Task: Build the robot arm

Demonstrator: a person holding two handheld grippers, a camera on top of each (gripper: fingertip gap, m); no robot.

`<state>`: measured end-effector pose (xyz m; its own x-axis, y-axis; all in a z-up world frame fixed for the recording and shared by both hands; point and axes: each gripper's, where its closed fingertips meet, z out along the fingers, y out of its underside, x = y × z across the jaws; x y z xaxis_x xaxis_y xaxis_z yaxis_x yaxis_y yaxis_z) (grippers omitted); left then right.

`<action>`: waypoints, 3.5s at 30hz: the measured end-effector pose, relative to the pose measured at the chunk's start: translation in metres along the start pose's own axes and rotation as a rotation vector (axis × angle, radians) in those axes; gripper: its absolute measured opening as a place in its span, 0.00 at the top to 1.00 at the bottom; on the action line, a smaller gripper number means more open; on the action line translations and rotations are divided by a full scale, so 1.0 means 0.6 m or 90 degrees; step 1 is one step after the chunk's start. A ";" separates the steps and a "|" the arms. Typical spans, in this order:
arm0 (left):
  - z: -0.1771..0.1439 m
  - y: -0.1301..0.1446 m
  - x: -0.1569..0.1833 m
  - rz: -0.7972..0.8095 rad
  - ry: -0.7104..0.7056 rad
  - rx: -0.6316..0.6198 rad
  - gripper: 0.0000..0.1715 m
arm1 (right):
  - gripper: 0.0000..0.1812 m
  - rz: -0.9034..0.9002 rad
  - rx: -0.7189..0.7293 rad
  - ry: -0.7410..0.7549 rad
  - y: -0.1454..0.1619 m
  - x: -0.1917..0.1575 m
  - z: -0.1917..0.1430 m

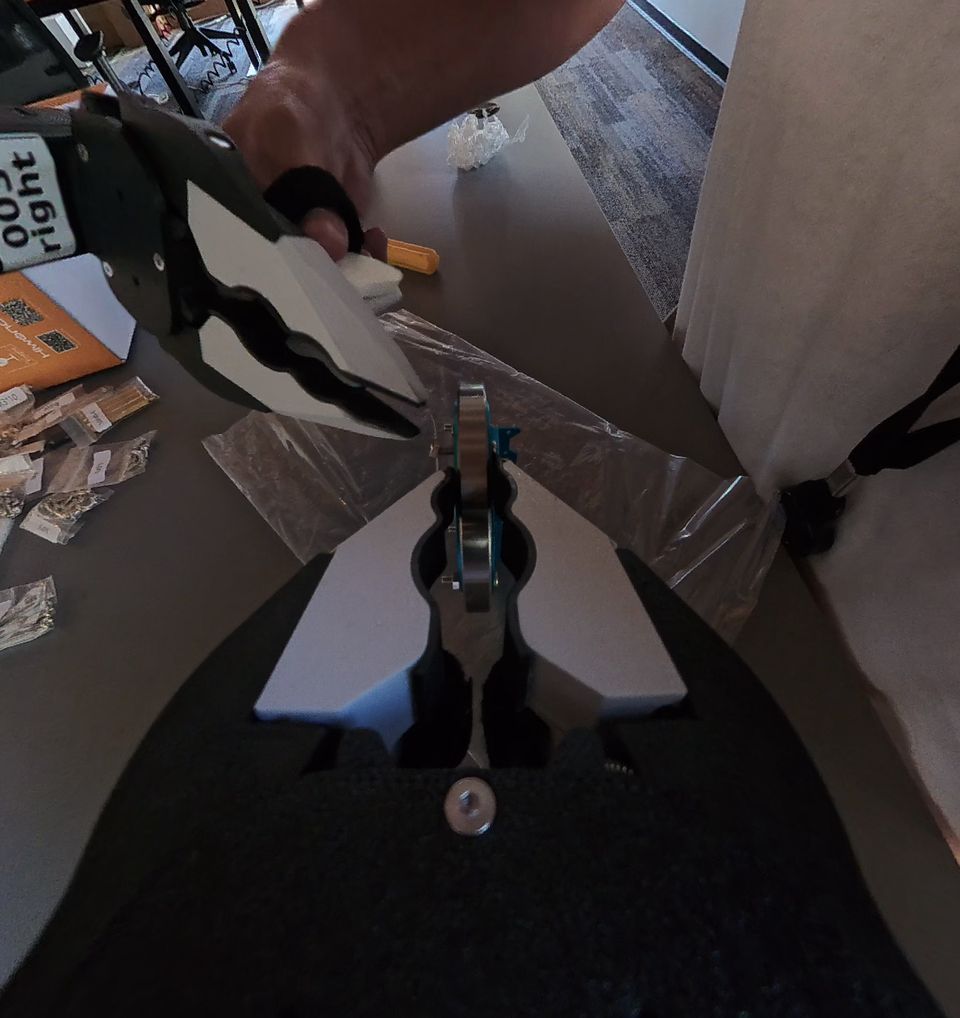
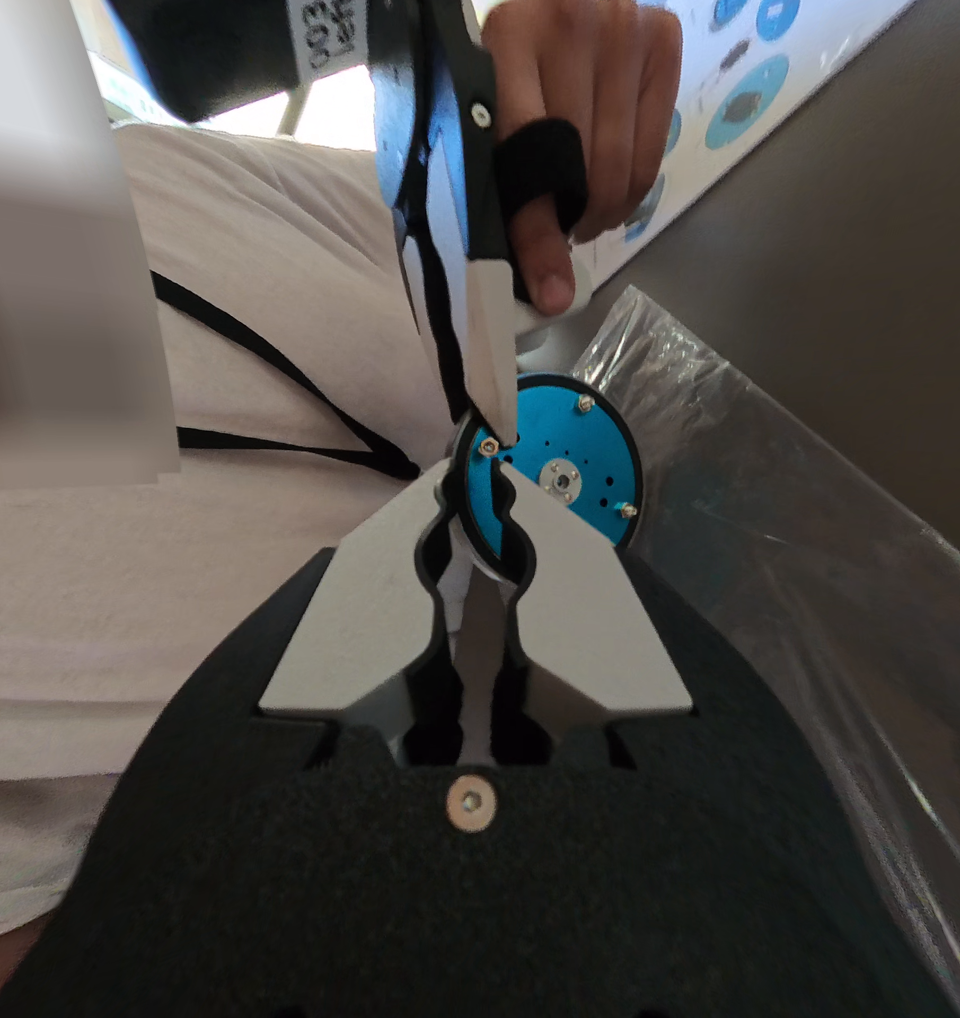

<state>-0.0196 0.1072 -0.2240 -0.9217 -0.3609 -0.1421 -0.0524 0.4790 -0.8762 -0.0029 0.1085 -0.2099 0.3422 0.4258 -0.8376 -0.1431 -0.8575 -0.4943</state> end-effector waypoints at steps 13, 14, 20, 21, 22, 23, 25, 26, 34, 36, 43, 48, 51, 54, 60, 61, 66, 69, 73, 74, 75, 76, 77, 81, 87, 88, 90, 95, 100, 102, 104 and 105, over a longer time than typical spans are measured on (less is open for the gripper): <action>-0.001 0.000 -0.002 -0.009 0.004 0.008 0.93 | 0.92 -0.056 0.207 0.103 -0.017 0.017 0.002; -0.001 0.000 -0.003 -0.010 0.004 0.009 0.93 | 0.93 -0.064 0.208 0.117 -0.017 0.017 0.005; -0.002 0.001 -0.003 -0.015 0.005 0.010 0.93 | 0.96 -0.058 0.227 0.116 -0.012 0.010 0.013; -0.002 0.001 -0.003 -0.015 0.005 0.011 0.93 | 0.95 -0.054 0.231 0.109 -0.011 0.009 0.013; -0.002 0.001 -0.003 -0.016 0.005 0.011 0.93 | 0.95 -0.052 0.236 0.104 -0.011 0.009 0.013; -0.002 0.001 -0.003 -0.015 0.005 0.011 0.93 | 0.94 -0.048 0.235 0.100 -0.009 0.009 0.015; -0.002 0.000 -0.002 -0.015 0.005 0.011 0.93 | 0.94 -0.043 0.234 0.094 -0.008 0.010 0.018; -0.001 0.000 -0.002 -0.014 0.005 0.010 0.93 | 0.94 -0.042 0.239 0.087 -0.009 0.009 0.018; 0.000 -0.001 0.001 -0.005 0.007 0.007 0.93 | 0.97 -0.007 0.223 0.050 -0.009 0.010 0.020; 0.000 -0.001 0.001 -0.003 0.006 0.006 0.93 | 0.97 0.000 0.210 0.036 -0.008 0.010 0.020; 0.000 -0.001 0.003 0.006 0.006 0.005 0.93 | 0.97 0.099 0.162 -0.073 -0.006 0.008 0.023; 0.000 -0.001 0.004 0.006 0.012 0.008 0.93 | 0.97 -0.005 0.124 -0.078 -0.004 0.006 0.024; 0.000 -0.001 0.001 -0.004 0.012 0.013 0.93 | 0.97 -0.062 0.121 -0.070 -0.006 0.008 0.022; -0.001 0.000 -0.002 -0.010 0.009 0.013 0.92 | 0.97 -0.107 0.116 -0.021 -0.008 0.011 0.020; 0.000 -0.001 0.000 -0.003 0.013 0.014 0.93 | 0.97 -0.117 0.116 -0.010 -0.005 0.006 0.015; 0.000 -0.001 0.001 0.002 0.014 0.014 0.93 | 0.97 -0.096 0.123 -0.032 -0.008 0.007 0.012; 0.001 -0.001 0.000 0.003 0.011 0.014 0.93 | 0.97 -0.043 0.092 -0.093 -0.006 0.008 0.017; 0.001 -0.002 0.001 0.007 0.010 0.013 0.93 | 0.97 -0.020 0.067 -0.103 -0.004 0.007 0.020; 0.001 -0.001 0.001 0.010 0.008 0.011 0.93 | 0.97 0.037 0.052 -0.128 -0.003 0.007 0.021; 0.000 -0.001 0.001 0.010 0.008 0.011 0.92 | 0.97 0.048 0.052 -0.131 -0.003 0.007 0.021; 0.000 -0.001 0.001 0.010 0.007 0.011 0.92 | 0.97 0.063 0.052 -0.133 -0.004 0.007 0.021; 0.000 0.000 0.001 0.009 0.007 0.010 0.92 | 0.97 0.082 0.052 -0.135 -0.004 0.007 0.022; 0.000 0.000 0.001 0.007 0.008 0.010 0.92 | 0.97 0.098 0.051 -0.130 -0.004 0.007 0.023; 0.000 0.000 0.000 0.005 0.007 0.008 0.92 | 0.97 0.129 0.052 -0.072 -0.004 0.008 0.022; 0.000 0.000 0.002 0.008 0.006 0.006 0.92 | 0.94 0.119 0.045 -0.017 0.001 0.002 0.021; 0.000 0.000 0.002 0.009 0.005 0.005 0.92 | 0.94 0.117 0.043 -0.015 0.002 0.001 0.019; 0.000 0.000 0.002 0.010 0.004 0.005 0.93 | 0.94 0.113 0.045 -0.014 0.003 0.001 0.018; 0.000 0.000 0.002 0.008 0.004 0.006 0.93 | 0.95 0.104 0.036 0.002 0.010 0.008 0.011; 0.000 0.000 -0.001 0.001 0.004 0.010 0.93 | 0.94 -0.078 0.126 0.052 -0.009 0.006 0.001; 0.000 0.000 -0.003 -0.005 0.003 0.013 0.93 | 0.95 -0.082 0.160 0.089 -0.016 0.012 -0.001; 0.000 -0.001 -0.003 -0.008 0.002 0.013 0.93 | 0.95 -0.056 0.216 0.089 -0.026 0.004 -0.003; 0.000 -0.001 -0.003 -0.008 0.001 0.012 0.93 | 0.95 -0.047 0.239 0.111 -0.028 0.008 -0.006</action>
<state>-0.0176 0.1076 -0.2235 -0.9217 -0.3655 -0.1301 -0.0567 0.4589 -0.8867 0.0042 0.1237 -0.2049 0.5118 0.3992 -0.7607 -0.4296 -0.6479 -0.6290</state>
